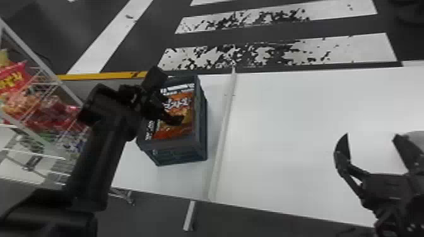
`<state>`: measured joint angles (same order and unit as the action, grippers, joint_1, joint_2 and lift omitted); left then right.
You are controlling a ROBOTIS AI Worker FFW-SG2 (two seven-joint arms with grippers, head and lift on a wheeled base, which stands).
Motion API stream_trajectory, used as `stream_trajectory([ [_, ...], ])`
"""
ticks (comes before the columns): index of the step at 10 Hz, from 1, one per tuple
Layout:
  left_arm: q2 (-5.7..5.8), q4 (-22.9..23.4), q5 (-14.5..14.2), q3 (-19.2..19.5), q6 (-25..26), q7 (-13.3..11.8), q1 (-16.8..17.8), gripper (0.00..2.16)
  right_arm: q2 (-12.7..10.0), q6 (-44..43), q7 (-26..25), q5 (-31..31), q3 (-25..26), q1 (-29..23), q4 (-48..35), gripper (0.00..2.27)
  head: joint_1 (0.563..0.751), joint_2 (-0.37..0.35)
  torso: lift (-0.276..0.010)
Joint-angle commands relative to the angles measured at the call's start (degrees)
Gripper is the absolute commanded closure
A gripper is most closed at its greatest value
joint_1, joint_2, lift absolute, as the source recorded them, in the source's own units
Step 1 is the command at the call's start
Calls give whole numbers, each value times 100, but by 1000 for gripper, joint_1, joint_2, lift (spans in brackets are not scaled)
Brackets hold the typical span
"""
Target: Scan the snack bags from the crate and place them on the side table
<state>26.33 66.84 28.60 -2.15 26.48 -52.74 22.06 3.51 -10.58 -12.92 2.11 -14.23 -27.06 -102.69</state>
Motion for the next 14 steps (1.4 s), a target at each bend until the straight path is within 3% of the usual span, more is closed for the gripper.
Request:
stream_trajectory([
  [1, -22, -364, -4, -102, -67, -34, 132, -2, 19, 17, 0, 0, -27, 16, -5, 73, 695, 295, -50],
  [5, -57, -1129, -162, -181, -85, 168, 352, 63, 54, 122, 18, 0, -106, 60, 4, 73, 695, 314, -50],
  [8, -75, -1261, -197, -225, -155, -43, 475, 1048, 71, 122, 35, -71, -106, 60, 4, 73, 695, 314, -50],
  [9, -93, -1243, -118, -234, -349, -43, 457, 1376, 71, 175, 35, -79, -106, 60, 4, 73, 695, 310, -50],
  [10, -93, -1226, 5, -286, -524, -201, 449, 1629, 71, 175, 35, -88, -106, 60, 4, 73, 695, 308, -50],
  [11, -119, -1006, -83, -128, -507, 133, 255, 2138, 71, 175, 35, -88, -106, 69, 21, 73, 695, 301, -50],
  [14, -31, -531, -496, 382, -542, -166, 9, 2138, 71, 158, 35, -88, -106, 69, 48, 73, 695, 299, -50],
])
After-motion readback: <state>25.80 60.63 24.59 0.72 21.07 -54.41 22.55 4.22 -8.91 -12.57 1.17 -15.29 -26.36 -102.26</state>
